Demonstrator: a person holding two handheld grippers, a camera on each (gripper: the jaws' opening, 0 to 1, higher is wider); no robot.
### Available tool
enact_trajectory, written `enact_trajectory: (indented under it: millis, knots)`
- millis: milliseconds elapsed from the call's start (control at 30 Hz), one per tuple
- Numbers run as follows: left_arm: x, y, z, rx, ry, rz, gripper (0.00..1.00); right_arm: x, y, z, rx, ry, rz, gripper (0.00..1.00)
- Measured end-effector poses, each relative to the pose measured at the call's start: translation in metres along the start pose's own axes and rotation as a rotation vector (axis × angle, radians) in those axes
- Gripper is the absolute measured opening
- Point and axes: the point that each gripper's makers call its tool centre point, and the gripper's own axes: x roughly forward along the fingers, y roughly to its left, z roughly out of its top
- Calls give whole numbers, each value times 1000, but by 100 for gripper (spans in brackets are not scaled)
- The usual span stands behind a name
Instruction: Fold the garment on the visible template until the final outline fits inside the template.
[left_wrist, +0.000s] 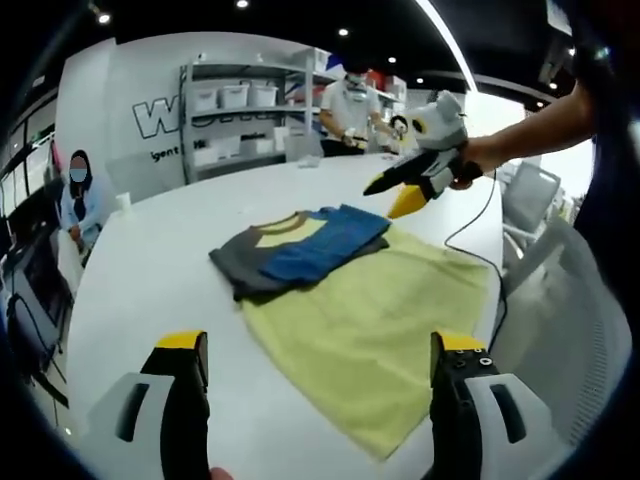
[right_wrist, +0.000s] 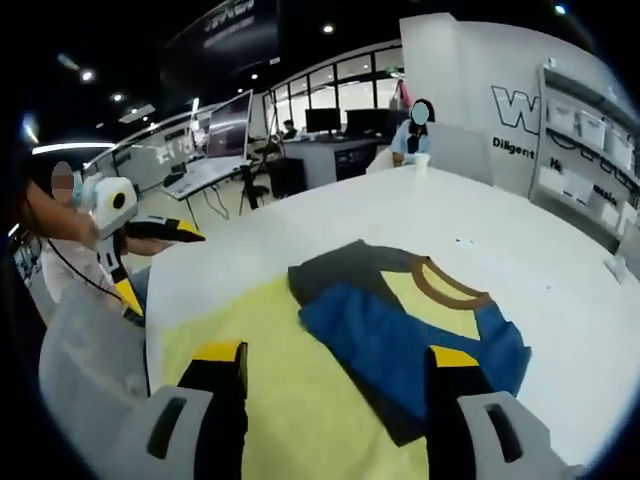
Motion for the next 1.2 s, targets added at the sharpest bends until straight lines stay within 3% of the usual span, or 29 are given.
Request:
enact_trajectory:
  millis: [467,1200]
  knots:
    - [3,-6,1,8,2,-14,89,-21,-3,-19,-3,5,-22,69]
    - [9,-12,-3,42,11,-35,90,-68,-5,-82,13,69,-49,73]
